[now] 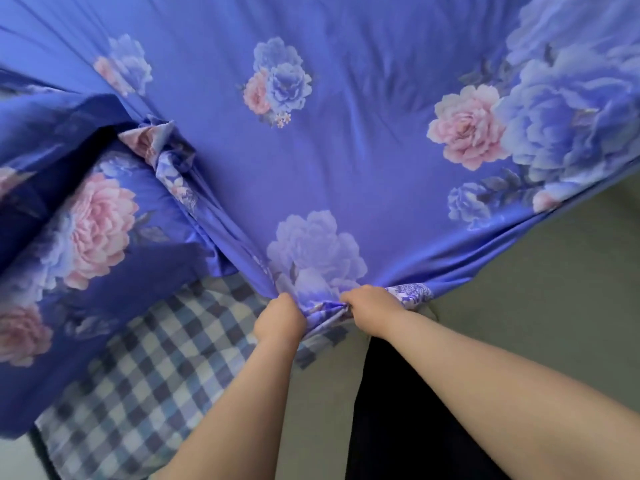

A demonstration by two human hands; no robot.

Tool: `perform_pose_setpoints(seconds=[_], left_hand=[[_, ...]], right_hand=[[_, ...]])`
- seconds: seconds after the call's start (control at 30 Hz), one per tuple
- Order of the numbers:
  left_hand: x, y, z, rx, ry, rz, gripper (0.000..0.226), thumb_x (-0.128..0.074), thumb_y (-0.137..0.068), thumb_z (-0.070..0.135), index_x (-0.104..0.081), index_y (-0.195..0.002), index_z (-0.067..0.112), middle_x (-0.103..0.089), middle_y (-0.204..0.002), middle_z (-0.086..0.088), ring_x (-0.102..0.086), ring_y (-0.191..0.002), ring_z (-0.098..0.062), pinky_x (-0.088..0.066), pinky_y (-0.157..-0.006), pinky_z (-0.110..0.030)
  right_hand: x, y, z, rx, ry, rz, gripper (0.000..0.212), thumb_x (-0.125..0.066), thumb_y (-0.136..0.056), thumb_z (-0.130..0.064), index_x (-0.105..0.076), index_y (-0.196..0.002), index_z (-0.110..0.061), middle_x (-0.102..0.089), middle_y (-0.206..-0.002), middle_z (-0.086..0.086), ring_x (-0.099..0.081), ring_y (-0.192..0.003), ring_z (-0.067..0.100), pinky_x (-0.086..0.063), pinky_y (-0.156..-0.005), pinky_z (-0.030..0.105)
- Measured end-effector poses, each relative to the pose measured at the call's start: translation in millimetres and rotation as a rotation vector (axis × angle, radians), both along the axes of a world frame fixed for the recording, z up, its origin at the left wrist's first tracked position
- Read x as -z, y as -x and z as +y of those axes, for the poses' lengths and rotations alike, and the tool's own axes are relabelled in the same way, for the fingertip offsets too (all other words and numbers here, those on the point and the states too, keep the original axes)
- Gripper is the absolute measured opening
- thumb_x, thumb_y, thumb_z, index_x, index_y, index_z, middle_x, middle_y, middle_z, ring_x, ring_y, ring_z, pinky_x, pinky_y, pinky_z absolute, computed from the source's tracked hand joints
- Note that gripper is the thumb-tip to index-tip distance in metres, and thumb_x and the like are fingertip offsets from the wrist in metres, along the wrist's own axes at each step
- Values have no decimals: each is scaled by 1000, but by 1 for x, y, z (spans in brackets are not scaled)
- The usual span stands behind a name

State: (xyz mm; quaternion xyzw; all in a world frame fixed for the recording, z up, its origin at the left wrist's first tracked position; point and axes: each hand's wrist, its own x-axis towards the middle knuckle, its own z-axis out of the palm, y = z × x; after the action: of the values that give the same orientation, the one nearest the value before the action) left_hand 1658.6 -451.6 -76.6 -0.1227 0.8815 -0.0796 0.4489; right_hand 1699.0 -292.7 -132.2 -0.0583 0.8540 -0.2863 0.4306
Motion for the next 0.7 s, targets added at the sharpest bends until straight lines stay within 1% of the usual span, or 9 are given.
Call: perform_pose_setpoints(seconds=[0.13, 0.2, 0.27, 0.33, 0.4, 0.5, 0.6, 0.63, 0.7], left_hand=[[9, 2, 1, 3, 50, -85, 37, -52, -90, 38, -55, -117, 14, -60, -123, -8, -58, -111, -27, -43, -82, -31], [19, 3, -5, -206, -64, -46, 36, -53, -85, 23, -55, -121, 16, -60, -125, -10, -59, -108, -28, -46, -88, -33], [27, -6, -9, -542, -314, 166, 47, -48, -84, 8, -53, -129, 20, -60, -124, -8, -59, -98, -25, -47, -87, -32], [19, -22, -7, -751, -541, 484, 62, -51, -85, 1, -39, -142, 22, -57, -122, 7, -56, -93, -3, -43, -83, -15], [16, -40, -2, -789, -637, 706, 81, -62, -85, 5, -17, -151, 22, -42, -138, 13, -48, -110, 9, -34, -94, -5], [24, -60, 2, -1073, -641, 762, 86, -71, -84, 25, -17, -150, 13, -32, -150, -5, -42, -129, -13, -33, -109, -29], [32, -78, 1, -1344, -662, 603, 72, -69, -73, 59, -53, -119, 6, -67, -104, -8, -66, -80, -21, -55, -71, -38], [30, -81, 0, -1359, -679, 530, 64, -64, -74, 66, -59, -100, 8, -66, -75, -3, -57, -54, -16, -48, -52, -30], [29, -86, -5, -1370, -717, 422, 53, -53, -80, 70, -54, -77, 16, -43, -45, 7, -33, -35, -9, -27, -41, -18]], right_hand=[[10, -7, 12, 68, 90, -144, 18, -36, -95, -23, -54, -98, -22, -61, -109, 10, -56, -100, 32, -45, -79, 38], [10, -11, 17, 45, 79, -151, 18, -34, -96, -22, -52, -100, -20, -60, -112, 11, -56, -101, 32, -44, -81, 37], [10, -21, 18, 59, 59, -141, 17, -33, -97, -22, -50, -98, -20, -59, -119, 12, -56, -106, 31, -42, -84, 37], [8, -38, 14, 155, -56, -76, 25, -31, -100, -29, -53, -102, -17, -59, -121, 13, -55, -112, 31, -42, -87, 39], [3, -51, 5, 414, -154, -141, 45, -27, -101, -40, -60, -103, -10, -64, -110, 12, -58, -109, 32, -43, -87, 38], [-8, -64, -18, 1068, 159, -697, 74, -20, -92, -67, -65, -85, -8, -68, -68, 5, -67, -75, 25, -48, -68, 28], [-11, -69, -41, 1577, 826, -1034, 86, -19, -79, -82, -65, -97, -11, -69, -95, 12, -63, -84, 24, -44, -70, 29], [-14, -67, -45, 1688, 998, -1018, 83, -23, -79, -81, -65, -95, -11, -68, -98, 15, -63, -88, 27, -43, -74, 32], [-14, -64, -51, 1885, 1141, -957, 66, -42, -84, -67, -68, -96, -7, -69, -100, 20, -64, -98, 36, -47, -87, 40]])
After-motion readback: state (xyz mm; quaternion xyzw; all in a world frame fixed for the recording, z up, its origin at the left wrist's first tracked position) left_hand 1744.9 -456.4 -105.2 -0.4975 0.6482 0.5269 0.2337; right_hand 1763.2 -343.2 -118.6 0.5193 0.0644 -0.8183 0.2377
